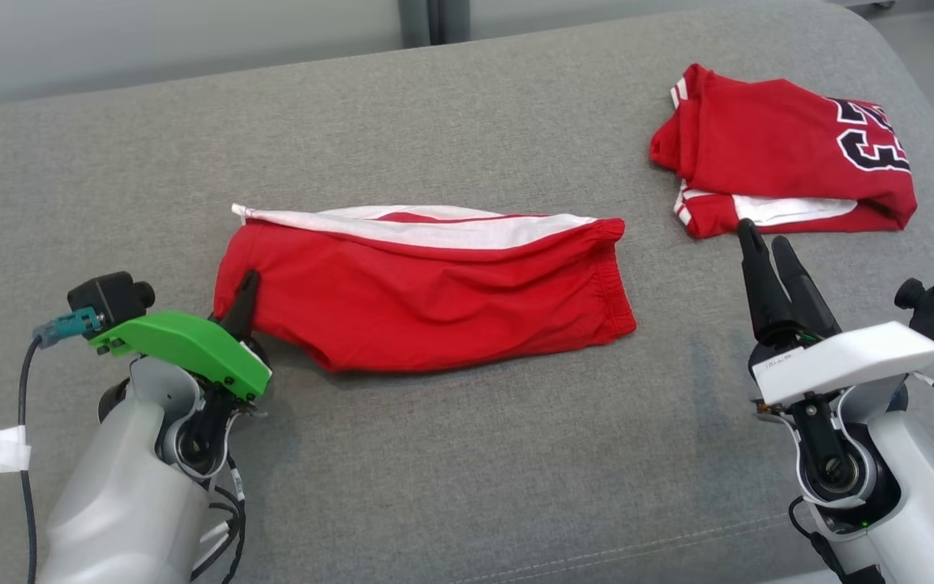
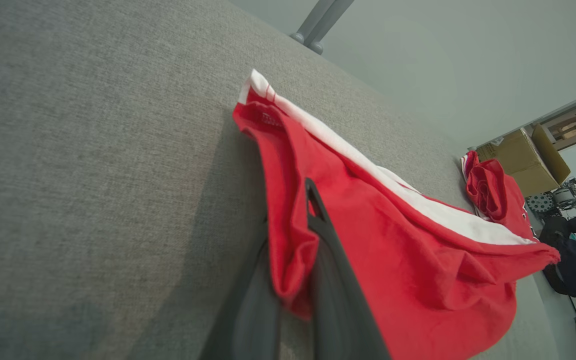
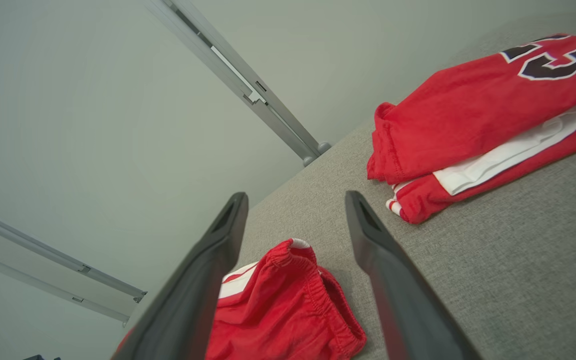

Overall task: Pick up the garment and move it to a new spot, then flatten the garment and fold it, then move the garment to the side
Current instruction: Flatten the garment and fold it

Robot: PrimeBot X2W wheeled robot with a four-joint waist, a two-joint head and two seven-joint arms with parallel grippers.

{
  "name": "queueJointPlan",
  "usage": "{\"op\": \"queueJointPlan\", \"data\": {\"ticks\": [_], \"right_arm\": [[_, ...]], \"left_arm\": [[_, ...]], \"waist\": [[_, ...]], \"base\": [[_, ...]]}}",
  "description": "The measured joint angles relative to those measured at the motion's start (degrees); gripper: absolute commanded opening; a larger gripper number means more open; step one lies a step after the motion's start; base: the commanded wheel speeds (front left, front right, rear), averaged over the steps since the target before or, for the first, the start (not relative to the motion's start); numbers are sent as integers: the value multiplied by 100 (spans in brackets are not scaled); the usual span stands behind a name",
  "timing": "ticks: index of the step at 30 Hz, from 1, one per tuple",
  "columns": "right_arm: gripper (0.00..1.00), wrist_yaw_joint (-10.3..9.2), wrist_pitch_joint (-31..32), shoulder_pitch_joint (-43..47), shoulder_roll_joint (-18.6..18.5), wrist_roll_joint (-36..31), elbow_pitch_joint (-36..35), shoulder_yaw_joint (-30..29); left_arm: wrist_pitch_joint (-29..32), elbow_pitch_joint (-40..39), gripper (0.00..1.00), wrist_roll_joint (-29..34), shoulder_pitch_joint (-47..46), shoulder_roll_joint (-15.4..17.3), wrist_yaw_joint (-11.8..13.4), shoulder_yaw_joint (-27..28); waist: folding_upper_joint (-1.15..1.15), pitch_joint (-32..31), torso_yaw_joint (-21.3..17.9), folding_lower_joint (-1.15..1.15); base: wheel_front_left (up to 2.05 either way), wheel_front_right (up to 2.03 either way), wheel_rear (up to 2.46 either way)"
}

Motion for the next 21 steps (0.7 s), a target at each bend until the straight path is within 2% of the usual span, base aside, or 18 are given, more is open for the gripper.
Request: {"op": "queueJointPlan", "data": {"ticks": [7, 12, 21], "right_arm": [[100, -2, 112, 242, -102, 13, -23, -83], [100, -5, 187, 282, -102, 13, -104, -80], [100, -5, 296, 309, -133, 2, -163, -110]], "left_arm": [[-285, -174, 0, -57, 410, -178, 15, -12], [-381, -232, 0, -58, 822, -211, 155, -22], [-457, -380, 0, -162, 1229, -257, 209, -84]], "waist": [[0, -284, 413, 0], [0, -426, 657, 0], [0, -527, 778, 0]], "base": [[0, 0, 0], [0, 0, 0], [0, 0, 0]]}}
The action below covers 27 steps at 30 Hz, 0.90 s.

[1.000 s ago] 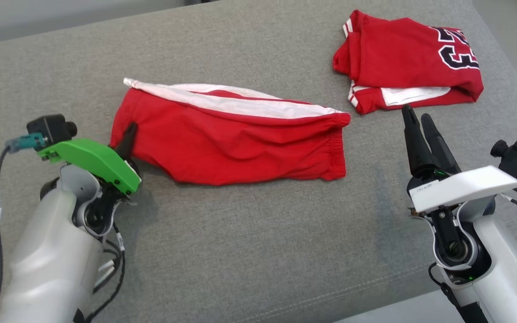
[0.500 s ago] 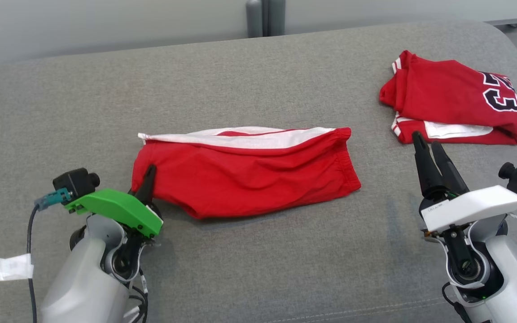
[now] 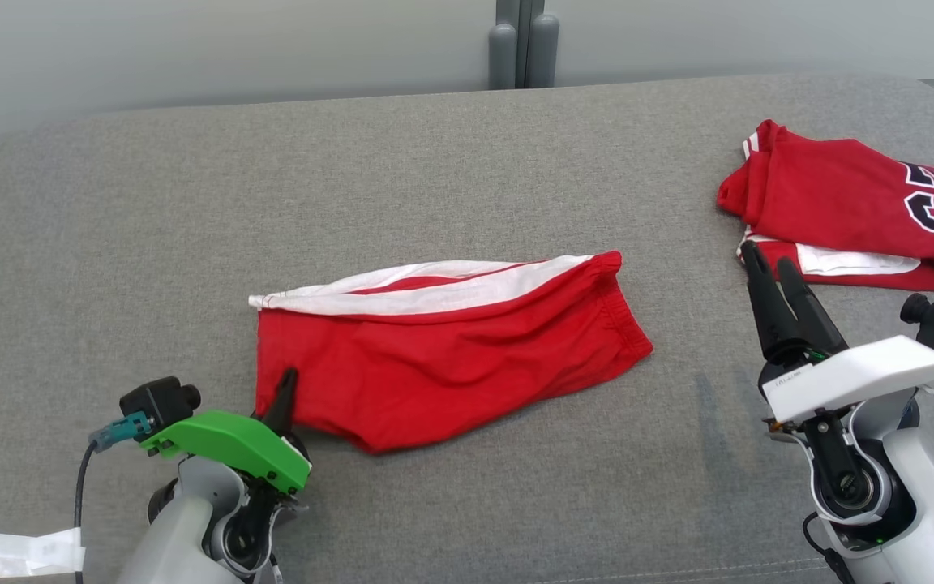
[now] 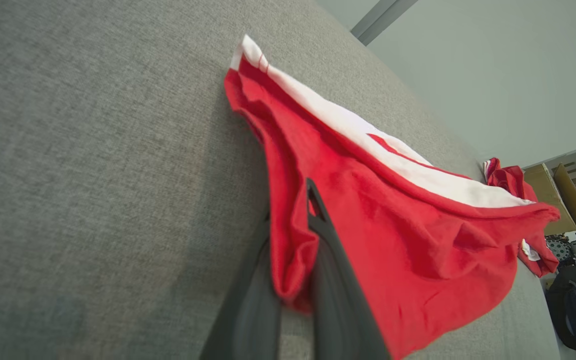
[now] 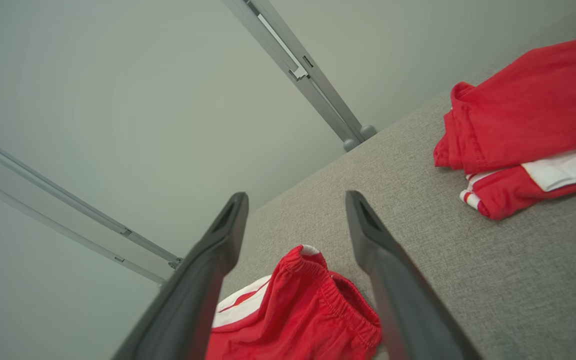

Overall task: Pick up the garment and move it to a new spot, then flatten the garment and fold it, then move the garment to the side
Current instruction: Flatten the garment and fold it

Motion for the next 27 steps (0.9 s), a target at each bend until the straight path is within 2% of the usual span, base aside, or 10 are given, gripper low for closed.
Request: {"op": "queueJointPlan", "data": {"ticks": [16, 17, 18, 19, 20, 21, 27], "right_arm": [[100, 0, 189, 113, 1, -127, -47, -144], [100, 0, 192, 119, 2, -141, -54, -153], [100, 0, 193, 127, 5, -154, -62, -162], [100, 0, 194, 142, 9, -157, -69, -170], [100, 0, 210, 162, 10, -157, -73, -176], [100, -1, 238, 185, 12, -160, -76, -178], [100, -1, 313, 204, 15, -223, -121, -203]], "left_arm": [[99, -307, 0, -272, 272, -92, 158, -32], [99, -336, 13, -274, 272, -93, 158, -32], [99, -357, 31, -274, 274, -94, 158, -33], [99, -387, 31, -275, 277, -94, 158, -33], [100, -421, 83, -276, 280, -94, 158, -33], [100, -448, 100, -291, 282, -96, 162, -27], [105, -456, 100, -331, 449, -77, 347, 100]], "waist": [[0, 21, -80, 0], [0, 20, -80, 0], [0, 21, -80, 0], [0, 22, -78, 0], [0, 24, -76, 0], [0, 27, -73, 0], [0, 51, -54, 0]], "base": [[0, 0, 0], [0, 0, 0], [0, 0, 0], [0, 0, 0], [0, 0, 0], [0, 0, 0], [0, 0, 0]]}}
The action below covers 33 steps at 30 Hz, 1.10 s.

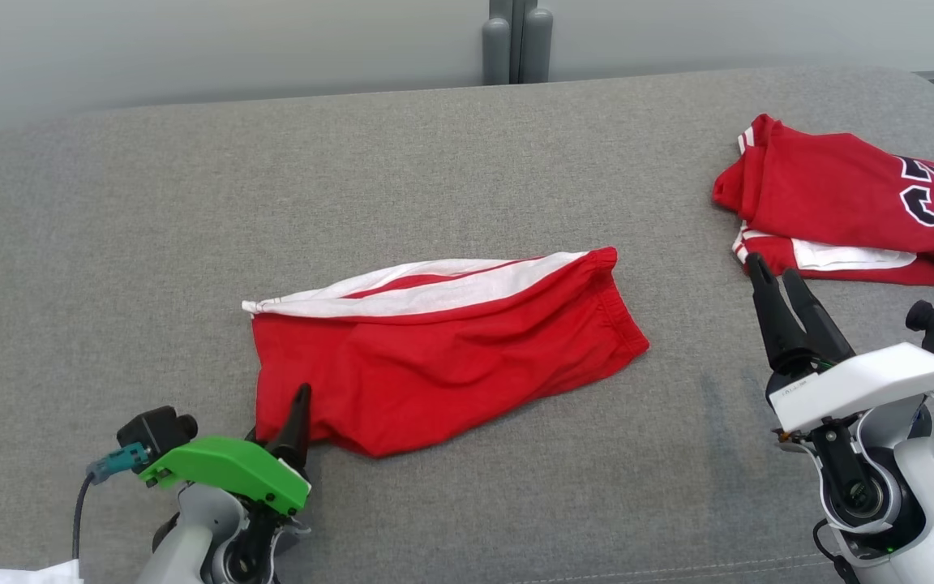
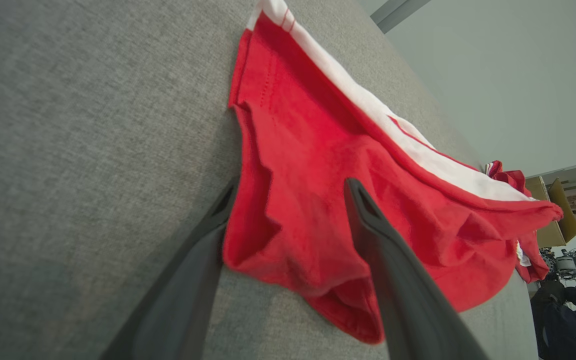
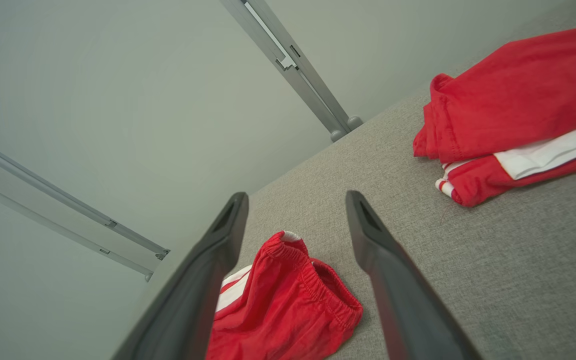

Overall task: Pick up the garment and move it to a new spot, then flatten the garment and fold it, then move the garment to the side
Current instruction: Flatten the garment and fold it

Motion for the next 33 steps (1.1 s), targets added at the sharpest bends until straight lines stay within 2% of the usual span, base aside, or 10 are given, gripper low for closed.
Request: {"op": "queueJointPlan", "data": {"ticks": [3, 10, 15, 21, 33], "right_arm": [[100, 0, 8, 0, 1, -59, -4, -30], [100, 0, 54, 30, 3, -137, -21, -136], [100, 0, 75, 74, 7, -185, -96, -162], [100, 0, 133, 113, 34, -245, -137, -165], [100, 0, 235, 108, 194, -347, -227, -91]], "left_arm": [[-55, -46, 100, 4, 39, 135, 40, 62], [-354, -280, 100, 442, 36, 711, 219, 138], [-409, -524, 100, 947, 32, 978, 301, -183], [-151, -636, 100, 1379, 20, 1053, 411, -671], [438, -616, 100, 1630, -381, 1062, 598, -954]], "waist": [[0, 5, 3, 0], [0, -20, 17, 0], [0, -27, 26, 0], [0, 5, 14, 0], [0, 166, -210, 0]], "base": [[0, 0, 0], [0, 0, 0], [0, 0, 0], [0, 0, 0], [0, 0, 0]]}}
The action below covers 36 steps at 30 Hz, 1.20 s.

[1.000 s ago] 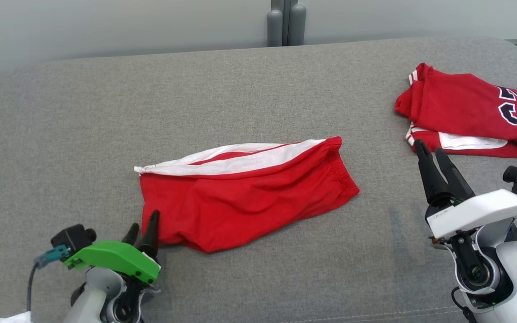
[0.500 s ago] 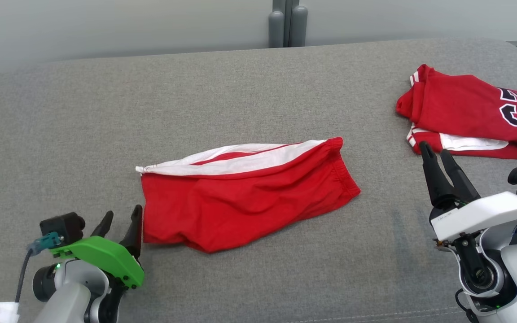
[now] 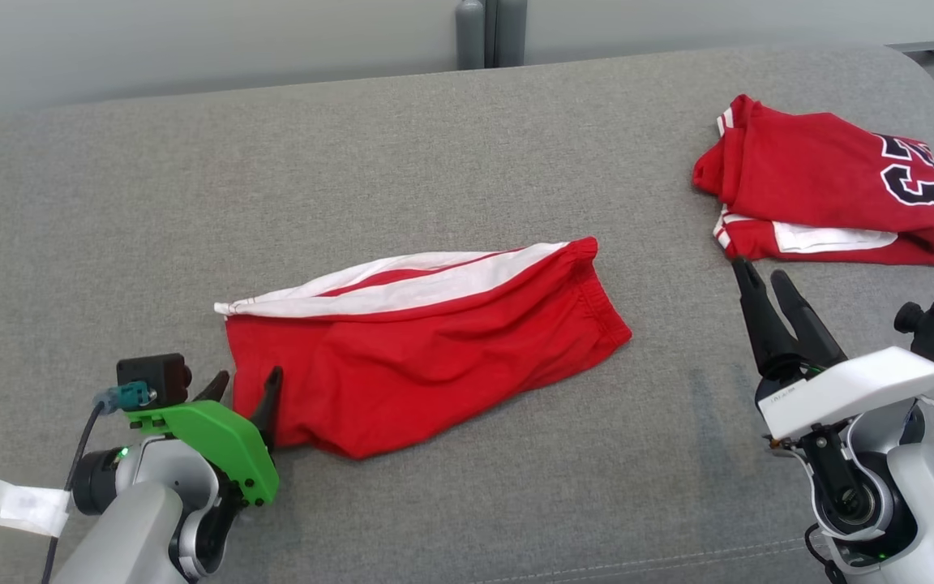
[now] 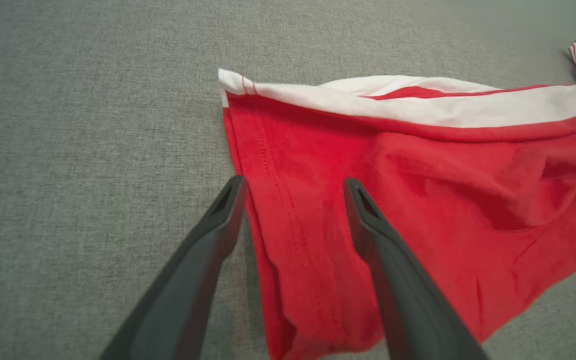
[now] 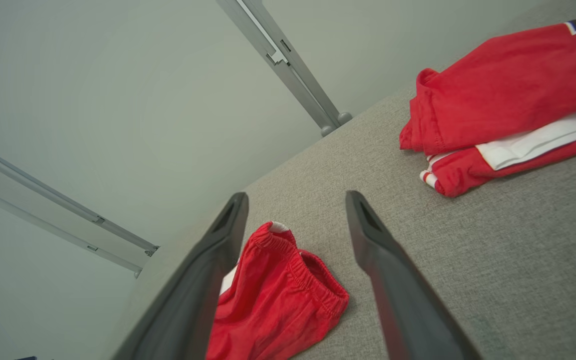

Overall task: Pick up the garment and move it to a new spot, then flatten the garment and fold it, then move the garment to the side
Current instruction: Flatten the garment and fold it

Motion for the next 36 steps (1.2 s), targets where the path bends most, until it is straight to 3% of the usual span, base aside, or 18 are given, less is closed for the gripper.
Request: {"op": "queueJointPlan", "data": {"ticks": [19, 22, 25, 36], "right_arm": [[100, 0, 25, 0, 138, -140, 1, -108], [100, 0, 48, 0, 141, -143, 0, -107], [100, 0, 49, 0, 141, -157, -1, -110], [100, 0, 93, 0, 163, -200, -13, -132]], "left_arm": [[730, 422, 100, -104, -188, -74, 111, 9], [794, 428, 45, -153, -209, -99, 111, 5], [800, 427, 0, -156, -213, -116, 111, 5], [517, 187, 0, -138, -348, -132, 110, 51]], "waist": [[0, 93, -143, 0], [0, 91, -142, 0], [0, 88, -143, 0], [0, 54, -107, 0]], "base": [[0, 0, 0], [0, 0, 0], [0, 0, 0], [0, 0, 0]]}}
